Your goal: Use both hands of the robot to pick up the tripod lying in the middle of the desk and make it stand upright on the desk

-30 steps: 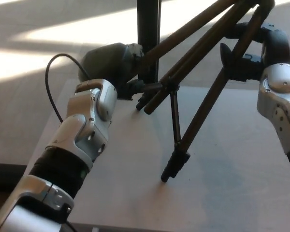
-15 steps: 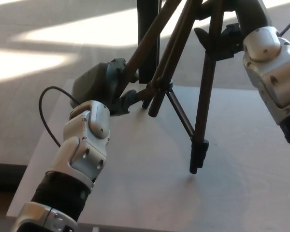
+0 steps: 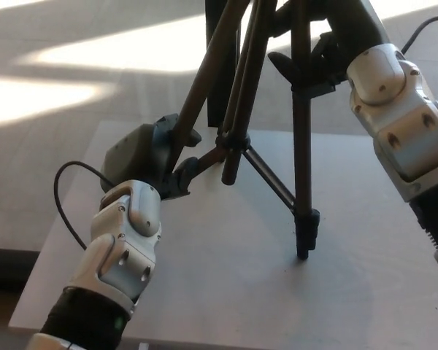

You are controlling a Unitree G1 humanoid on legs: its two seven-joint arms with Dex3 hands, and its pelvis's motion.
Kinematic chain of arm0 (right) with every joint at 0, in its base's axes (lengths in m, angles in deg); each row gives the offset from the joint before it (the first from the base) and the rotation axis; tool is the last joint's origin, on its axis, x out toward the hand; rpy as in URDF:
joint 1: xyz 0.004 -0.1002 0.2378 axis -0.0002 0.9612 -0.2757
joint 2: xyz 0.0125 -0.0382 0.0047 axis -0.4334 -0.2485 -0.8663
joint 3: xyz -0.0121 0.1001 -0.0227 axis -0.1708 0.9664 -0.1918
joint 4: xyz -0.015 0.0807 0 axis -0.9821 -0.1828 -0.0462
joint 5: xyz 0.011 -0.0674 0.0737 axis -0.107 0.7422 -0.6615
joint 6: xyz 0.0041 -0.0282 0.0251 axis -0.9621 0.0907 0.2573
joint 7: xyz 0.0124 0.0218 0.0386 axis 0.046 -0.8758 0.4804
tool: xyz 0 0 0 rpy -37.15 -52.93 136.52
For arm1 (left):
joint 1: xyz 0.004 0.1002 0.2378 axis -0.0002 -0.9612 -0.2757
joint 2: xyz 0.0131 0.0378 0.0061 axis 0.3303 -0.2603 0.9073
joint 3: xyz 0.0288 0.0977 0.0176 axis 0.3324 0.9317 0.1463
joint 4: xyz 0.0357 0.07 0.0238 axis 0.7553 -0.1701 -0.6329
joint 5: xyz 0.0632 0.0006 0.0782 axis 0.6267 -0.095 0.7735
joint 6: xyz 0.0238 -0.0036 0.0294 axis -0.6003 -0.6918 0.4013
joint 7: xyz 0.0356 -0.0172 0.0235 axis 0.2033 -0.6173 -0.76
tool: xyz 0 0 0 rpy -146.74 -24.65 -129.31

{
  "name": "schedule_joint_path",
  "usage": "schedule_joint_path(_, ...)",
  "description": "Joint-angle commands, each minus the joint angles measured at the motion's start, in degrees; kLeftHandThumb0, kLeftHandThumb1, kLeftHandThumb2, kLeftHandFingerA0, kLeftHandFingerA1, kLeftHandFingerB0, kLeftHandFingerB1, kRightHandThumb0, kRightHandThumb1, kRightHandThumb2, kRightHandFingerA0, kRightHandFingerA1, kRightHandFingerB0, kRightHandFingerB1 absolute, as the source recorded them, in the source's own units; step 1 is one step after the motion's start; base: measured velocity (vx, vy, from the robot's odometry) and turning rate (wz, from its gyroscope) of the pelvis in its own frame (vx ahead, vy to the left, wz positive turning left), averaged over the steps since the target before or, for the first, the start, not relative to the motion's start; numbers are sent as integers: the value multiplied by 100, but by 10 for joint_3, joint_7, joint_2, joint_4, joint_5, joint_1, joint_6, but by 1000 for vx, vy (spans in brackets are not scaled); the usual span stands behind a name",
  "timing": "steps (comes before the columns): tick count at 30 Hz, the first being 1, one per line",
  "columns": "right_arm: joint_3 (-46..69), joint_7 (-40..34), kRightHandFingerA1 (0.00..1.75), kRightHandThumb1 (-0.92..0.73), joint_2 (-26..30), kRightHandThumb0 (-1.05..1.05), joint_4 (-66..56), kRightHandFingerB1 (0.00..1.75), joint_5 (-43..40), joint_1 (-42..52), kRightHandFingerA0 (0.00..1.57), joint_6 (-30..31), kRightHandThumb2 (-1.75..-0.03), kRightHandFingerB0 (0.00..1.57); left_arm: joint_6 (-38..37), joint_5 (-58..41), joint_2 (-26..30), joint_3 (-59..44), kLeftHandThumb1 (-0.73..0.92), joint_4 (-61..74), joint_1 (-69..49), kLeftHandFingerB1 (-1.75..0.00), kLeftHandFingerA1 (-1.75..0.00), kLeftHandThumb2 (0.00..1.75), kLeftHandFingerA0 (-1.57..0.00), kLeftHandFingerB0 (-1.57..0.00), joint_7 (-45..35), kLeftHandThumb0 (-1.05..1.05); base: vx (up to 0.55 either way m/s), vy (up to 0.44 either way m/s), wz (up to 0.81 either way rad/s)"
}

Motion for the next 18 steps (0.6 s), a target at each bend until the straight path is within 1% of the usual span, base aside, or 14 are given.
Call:
schedule_joint_path(1,13,23,139,-39,2,-39,-22,125,23,46,122,-23,-113,103,9,-15,11,6,69,7,-22,-86,-144,70,-78,-69,-23,-22,0,0,0)
schedule_joint_path(2,15,25,139,-39,1,-39,-22,125,26,45,122,-23,-113,103,9,-16,12,6,69,8,-21,-86,-144,70,-78,-69,-23,-22,0,0,0)
schedule_joint_path(4,26,28,139,-40,-2,-39,-34,121,21,71,123,-30,-114,98,14,-2,22,20,71,4,-22,-63,-79,70,-68,-63,-25,-21,0,0,0)
schedule_joint_path(5,27,31,137,-41,-2,-37,-39,120,24,75,121,-25,-115,98,11,-3,25,23,71,0,-21,-64,-84,70,-74,-65,-23,-21,0,0,0)
schedule_joint_path(6,29,34,175,-37,-4,-30,-45,152,25,80,95,-15,-124,82,8,-6,25,23,71,-4,-21,-65,-97,73,-83,-66,-21,-19,0,0,0)
schedule_joint_path(9,33,39,175,-36,-6,-31,-57,155,26,98,92,-14,-119,80,9,-11,26,25,69,-6,-24,-67,-98,76,-83,-68,-18,-19,0,0,0)
schedule_joint_path(10,32,39,175,-41,-5,-29,-59,144,30,101,103,-14,-116,74,14,-13,24,23,71,-6,-23,-63,-95,74,-84,-63,-18,-21,0,0,0)
schedule_joint_path(11,27,44,175,-38,-6,-31,-73,135,33,110,89,0,-117,85,25,-14,19,23,72,2,-28,-61,-92,71,-77,-60,-17,-21,0,0,0)
schedule_joint_path(12,26,44,175,-39,-7,-28,-77,132,35,113,88,3,-117,84,24,-15,19,23,73,3,-30,-63,-86,72,-69,-61,-17,-21,0,0,0)
schedule_joint_path(14,21,45,175,-41,-11,-29,-91,130,43,119,89,10,-112,83,26,-20,17,21,73,8,-36,-62,-89,72,-74,-63,-19,-22,0,0,0)
schedule_joint_path(15,19,43,174,-39,-11,-29,-91,124,48,126,88,-3,-117,85,35,-20,13,22,74,12,-39,-63,-91,74,-74,-64,-20,-23,0,0,0)
schedule_joint_path(16,18,43,158,-36,-13,-35,-85,118,50,132,108,-23,-114,94,37,-25,7,19,72,18,-46,-65,-101,75,-77,-65,-16,-23,0,0,0)
schedule_joint_path(17,19,43,158,-36,-14,-35,-85,118,51,132,108,-23,-114,94,37,-24,7,19,72,19,-45,-65,-101,75,-77,-65,-17,-23,0,0,0)
schedule_joint_path(18,18,48,175,-46,-15,-30,-85,122,50,135,88,-29,-105,84,32,-28,7,19,73,21,-52,-65,-122,71,-87,-64,-16,-24,0,0,0)
